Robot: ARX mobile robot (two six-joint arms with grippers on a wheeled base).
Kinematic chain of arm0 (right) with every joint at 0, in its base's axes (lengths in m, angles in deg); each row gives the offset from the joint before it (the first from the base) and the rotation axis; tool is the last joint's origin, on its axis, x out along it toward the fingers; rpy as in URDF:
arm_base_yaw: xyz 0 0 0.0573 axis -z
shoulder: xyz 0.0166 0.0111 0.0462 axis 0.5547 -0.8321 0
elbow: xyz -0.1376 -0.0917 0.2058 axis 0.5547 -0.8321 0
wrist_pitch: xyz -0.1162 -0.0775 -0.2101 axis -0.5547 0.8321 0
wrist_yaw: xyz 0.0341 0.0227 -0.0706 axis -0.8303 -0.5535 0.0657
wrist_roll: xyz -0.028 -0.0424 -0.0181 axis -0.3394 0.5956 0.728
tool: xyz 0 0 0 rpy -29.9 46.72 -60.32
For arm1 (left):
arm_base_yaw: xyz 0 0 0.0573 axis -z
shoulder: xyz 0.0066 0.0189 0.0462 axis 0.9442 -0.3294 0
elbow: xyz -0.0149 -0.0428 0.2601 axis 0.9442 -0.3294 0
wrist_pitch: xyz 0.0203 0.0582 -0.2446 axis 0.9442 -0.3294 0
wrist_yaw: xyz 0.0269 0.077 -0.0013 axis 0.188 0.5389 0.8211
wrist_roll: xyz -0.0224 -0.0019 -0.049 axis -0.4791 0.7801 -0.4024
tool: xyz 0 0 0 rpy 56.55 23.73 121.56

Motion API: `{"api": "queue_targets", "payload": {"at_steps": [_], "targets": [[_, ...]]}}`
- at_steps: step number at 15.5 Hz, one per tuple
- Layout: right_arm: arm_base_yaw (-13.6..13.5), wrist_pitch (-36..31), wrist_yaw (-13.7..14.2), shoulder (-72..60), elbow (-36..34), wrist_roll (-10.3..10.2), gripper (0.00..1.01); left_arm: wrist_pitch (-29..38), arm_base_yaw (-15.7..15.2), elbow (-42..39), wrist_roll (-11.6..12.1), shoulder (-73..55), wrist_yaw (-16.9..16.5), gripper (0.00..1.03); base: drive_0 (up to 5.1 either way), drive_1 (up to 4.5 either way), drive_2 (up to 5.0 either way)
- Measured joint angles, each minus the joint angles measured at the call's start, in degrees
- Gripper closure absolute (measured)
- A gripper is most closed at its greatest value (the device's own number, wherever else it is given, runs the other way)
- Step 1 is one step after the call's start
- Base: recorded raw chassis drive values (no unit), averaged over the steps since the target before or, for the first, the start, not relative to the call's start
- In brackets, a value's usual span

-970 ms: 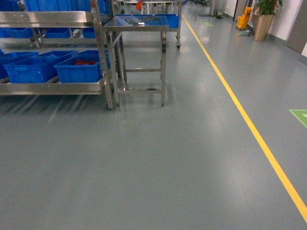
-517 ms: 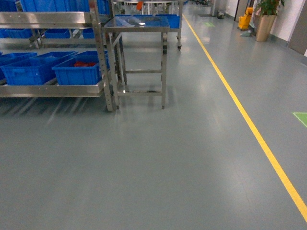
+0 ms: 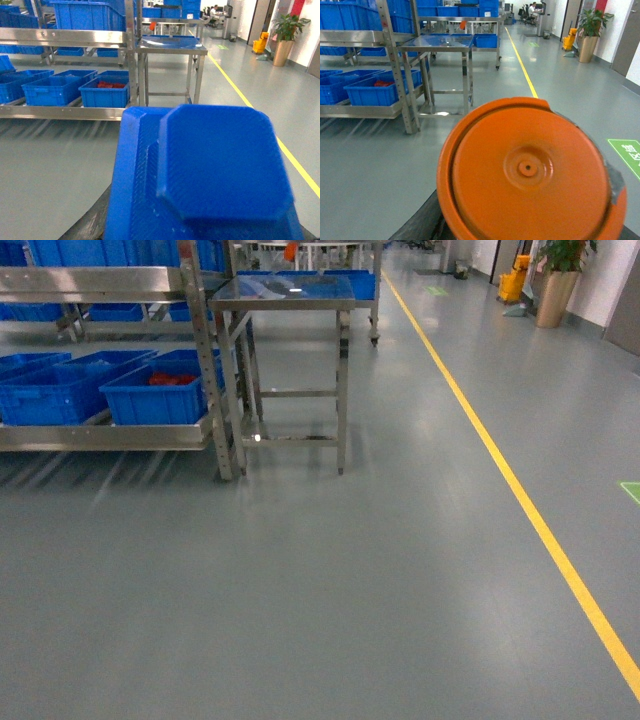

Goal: Sort blue parts and orange caps into right shelf containers

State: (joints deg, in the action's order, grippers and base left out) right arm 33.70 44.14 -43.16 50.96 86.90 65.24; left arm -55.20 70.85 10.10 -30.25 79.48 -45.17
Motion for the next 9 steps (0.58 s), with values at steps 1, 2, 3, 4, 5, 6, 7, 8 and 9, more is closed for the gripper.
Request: {"api": "queue_targets", "payload": {"at_steps": [1,2,3,4,5,6,7,8,9], "targets": [[0.0,-0.4,0.0,0.0,0.0,0.0,0.56,0.2,0.0,0.0,0.0,0.0,0.0,0.59,0.0,4.23,-4.2],[0.0,-0.2,0.0,0.0,0.0,0.0,0.56,-0.2,0.0,0.0,0.0,0.0,0.0,0.59,0.0,4.23,-4.2],[0.0,-0.2,0.0,0.0,0.0,0.0,0.56,0.2,0.0,0.0,0.0,0.0,0.0,0.59,0.0,4.23,-4.2],[0.0,-0.2,0.0,0.0,0.0,0.0,0.56,0.1,0.0,0.0,0.0,0.0,0.0,0.59,0.0,4.23,-4.2],[0.0,-0.1,0.0,0.0,0.0,0.0,0.56,0.2,0.0,0.0,0.0,0.0,0.0,0.59,0.0,4.23,-4.2],[0.0,-0.2,0.0,0.0,0.0,0.0,0.56,0.0,0.0,0.0,0.0,0.0,0.0,0.59,0.0,4.23,-4.2],[0.0,-0.3,0.0,0.0,0.0,0.0,0.56,0.0,0.0,0.0,0.0,0.0,0.0,0.59,0.0,4.23,-4.2],[0.0,-0.3,0.0,0.0,0.0,0.0,0.56,0.1,0.0,0.0,0.0,0.0,0.0,0.59,0.0,4.23,-4.2],[0.0,-0.1,0.0,0.0,0.0,0.0,0.56,0.0,0.0,0.0,0.0,0.0,0.0,0.59,0.0,4.25,-4.3]]}}
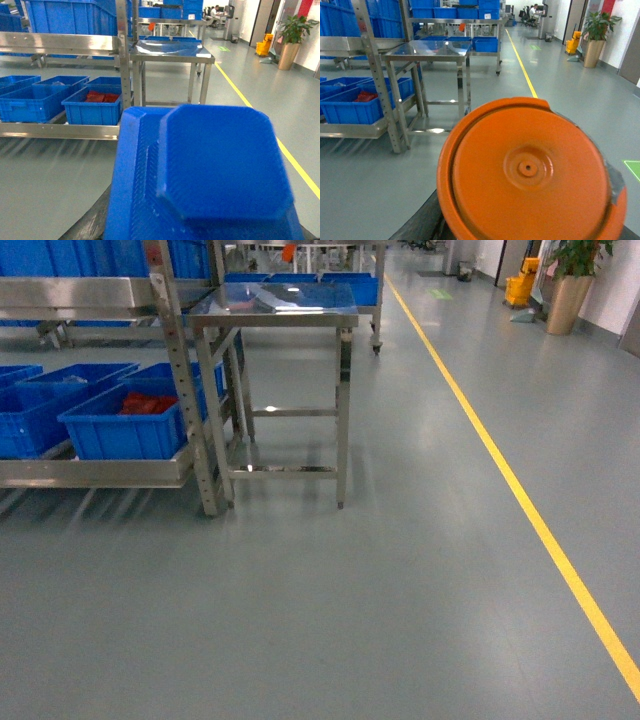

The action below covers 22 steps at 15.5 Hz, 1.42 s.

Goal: Sort blue parts and orange caps into right shelf containers

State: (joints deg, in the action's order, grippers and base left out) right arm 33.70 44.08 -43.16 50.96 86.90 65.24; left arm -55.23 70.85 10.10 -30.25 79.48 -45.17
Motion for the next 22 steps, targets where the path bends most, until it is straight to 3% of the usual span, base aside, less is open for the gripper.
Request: {"api": "queue_targets", "payload": {"at_steps": [22], "targets": [[0.0,-0.2,0.0,0.0,0.0,0.0,0.56,0.1,0.0,0.0,0.0,0.0,0.0,0.6,0.0,4.25,-4.3]]}}
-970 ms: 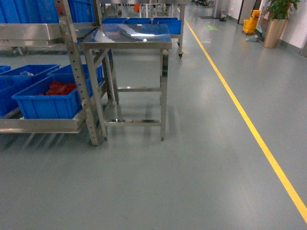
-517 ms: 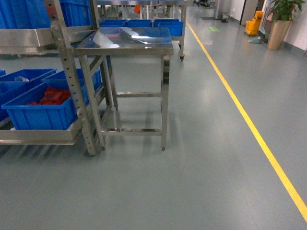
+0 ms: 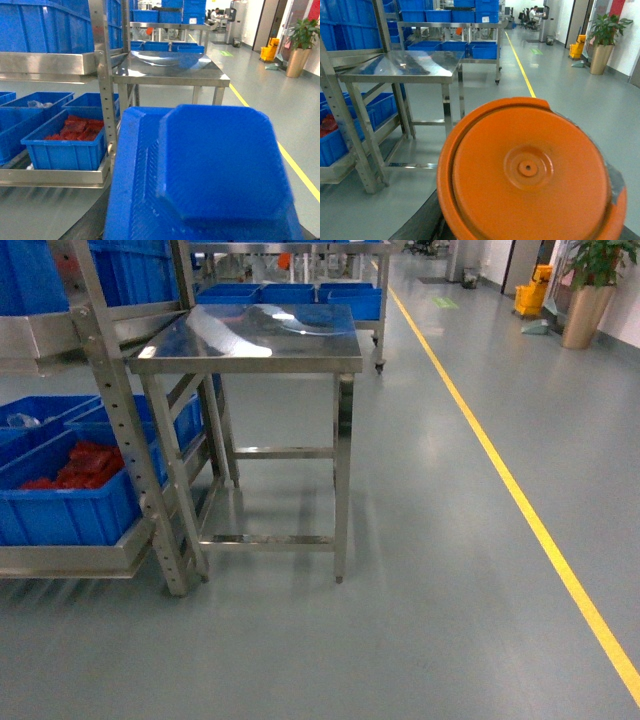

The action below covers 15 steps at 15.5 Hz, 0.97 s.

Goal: Sort blue parts and orange caps into right shelf containers

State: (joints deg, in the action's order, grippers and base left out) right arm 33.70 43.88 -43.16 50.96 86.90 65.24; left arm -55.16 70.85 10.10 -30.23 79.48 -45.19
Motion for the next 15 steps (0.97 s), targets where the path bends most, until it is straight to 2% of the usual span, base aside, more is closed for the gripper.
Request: {"api": "queue_targets", "payload": {"at_steps": [15], "targets": [[0.0,0.0,0.0,0.0,0.0,0.0,0.56,0.0,0.0,0.0,0.0,0.0,0.1,0.6,0.0,4.25,-4.3]]}}
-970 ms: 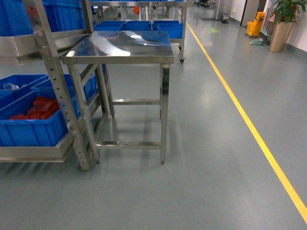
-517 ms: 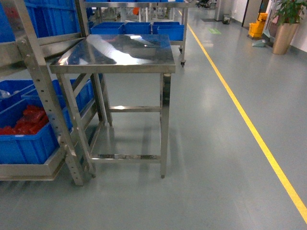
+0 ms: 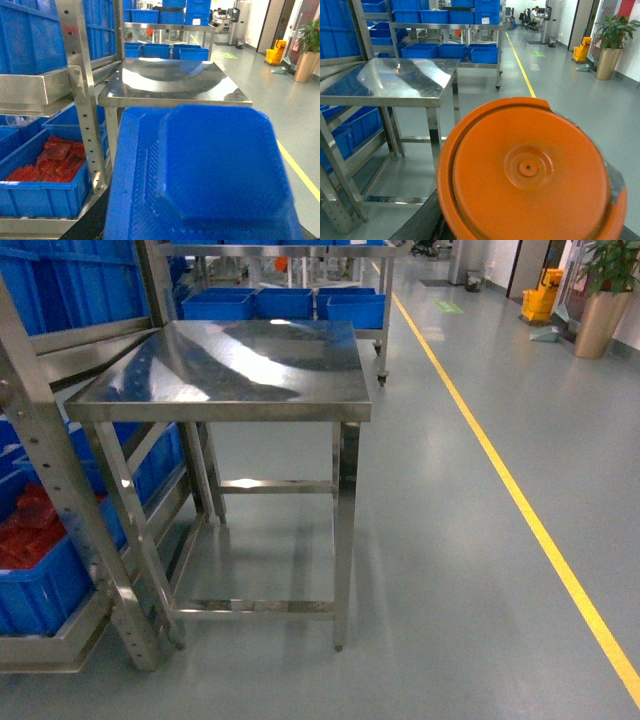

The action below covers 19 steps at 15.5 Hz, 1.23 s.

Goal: Sort blue parts and orange caps into right shelf containers

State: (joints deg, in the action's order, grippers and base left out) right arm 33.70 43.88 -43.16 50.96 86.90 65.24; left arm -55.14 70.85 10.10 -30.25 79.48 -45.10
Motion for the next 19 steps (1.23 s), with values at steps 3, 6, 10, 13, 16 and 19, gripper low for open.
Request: {"api": "queue_targets", "payload": {"at_steps": [3,6,10,13,16,19], "targets": [[0.0,0.0,0.0,0.0,0.0,0.0,0.56,-0.1,0.0,0.0,0.0,0.0,0.0,0.6,0.0,4.25,-4.3],[0.0,0.1,0.0,0.0,0.0,0.0,0.56,-0.2,0.0,0.0,0.0,0.0,0.0,0.6,0.0,4.25,-4.3],[0.0,0.0,0.1,0.0,0.0,0.0,0.56,-0.1,0.0,0.0,0.0,0.0,-0.1,0.6,0.0,4.25,-4.3],[0.0,0.1,0.1,0.0,0.0,0.0,0.56,-0.1,0.0,0.0,0.0,0.0,-0.1,0.6,0.0,4.25,-4.3],[0.0,0.1,0.1,0.0,0.0,0.0,0.56,0.0,0.0,0.0,0.0,0.0,-0.1,0.6,0.0,4.25,-4.3],[0.0,-0.1,0.1,0.0,0.0,0.0,0.56,0.1,0.0,0.0,0.0,0.0,0.0,0.6,0.0,4.25,-4.3]]}}
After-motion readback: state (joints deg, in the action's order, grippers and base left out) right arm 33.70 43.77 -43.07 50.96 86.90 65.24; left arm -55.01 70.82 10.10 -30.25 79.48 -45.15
